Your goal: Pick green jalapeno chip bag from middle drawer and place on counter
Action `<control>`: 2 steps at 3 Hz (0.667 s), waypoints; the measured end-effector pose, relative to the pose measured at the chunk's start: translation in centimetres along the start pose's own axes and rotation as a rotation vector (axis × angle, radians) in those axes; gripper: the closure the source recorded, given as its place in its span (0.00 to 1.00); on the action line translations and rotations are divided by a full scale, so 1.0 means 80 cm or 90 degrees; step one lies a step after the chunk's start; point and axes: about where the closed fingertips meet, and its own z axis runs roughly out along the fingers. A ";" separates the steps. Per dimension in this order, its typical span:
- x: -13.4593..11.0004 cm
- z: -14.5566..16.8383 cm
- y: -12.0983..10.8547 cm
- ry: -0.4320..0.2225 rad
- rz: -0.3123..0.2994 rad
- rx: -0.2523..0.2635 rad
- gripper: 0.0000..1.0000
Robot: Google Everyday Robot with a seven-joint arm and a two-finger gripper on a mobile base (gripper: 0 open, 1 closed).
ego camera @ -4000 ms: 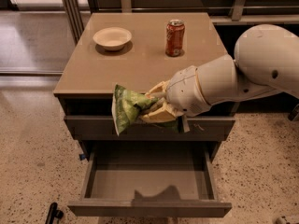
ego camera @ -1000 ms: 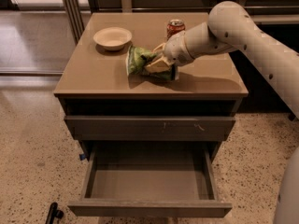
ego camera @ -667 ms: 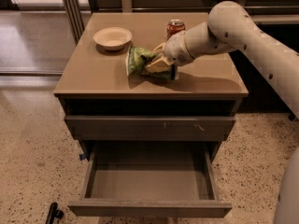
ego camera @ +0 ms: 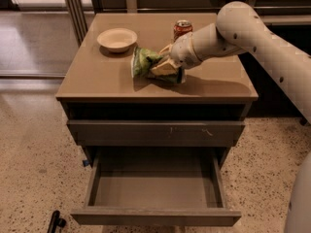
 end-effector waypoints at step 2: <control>0.000 0.000 0.000 0.000 0.000 0.000 0.00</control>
Offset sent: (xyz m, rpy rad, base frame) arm 0.0000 0.0000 0.0000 0.0000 0.0000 0.0000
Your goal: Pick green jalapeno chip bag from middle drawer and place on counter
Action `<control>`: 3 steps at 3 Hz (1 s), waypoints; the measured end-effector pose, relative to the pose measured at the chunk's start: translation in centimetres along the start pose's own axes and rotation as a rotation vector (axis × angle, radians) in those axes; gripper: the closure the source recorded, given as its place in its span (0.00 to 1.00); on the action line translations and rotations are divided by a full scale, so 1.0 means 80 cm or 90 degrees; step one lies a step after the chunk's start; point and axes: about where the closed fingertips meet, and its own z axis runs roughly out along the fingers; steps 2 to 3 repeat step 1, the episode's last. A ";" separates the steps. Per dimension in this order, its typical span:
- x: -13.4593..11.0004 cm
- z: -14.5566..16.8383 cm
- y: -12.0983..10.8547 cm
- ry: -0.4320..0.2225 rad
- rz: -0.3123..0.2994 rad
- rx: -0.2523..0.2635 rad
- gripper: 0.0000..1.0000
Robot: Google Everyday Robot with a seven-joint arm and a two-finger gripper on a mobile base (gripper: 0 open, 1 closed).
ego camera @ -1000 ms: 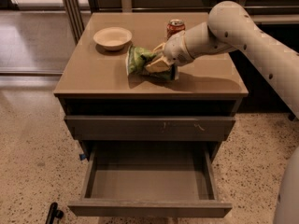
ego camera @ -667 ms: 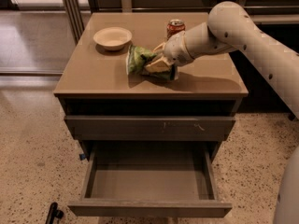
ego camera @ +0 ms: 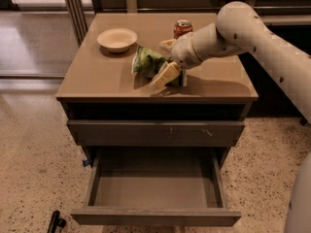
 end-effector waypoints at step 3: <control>0.000 0.000 0.000 0.000 0.000 0.000 0.00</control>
Offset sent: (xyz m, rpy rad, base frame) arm 0.0000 0.0000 0.0000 0.0000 0.0000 0.0000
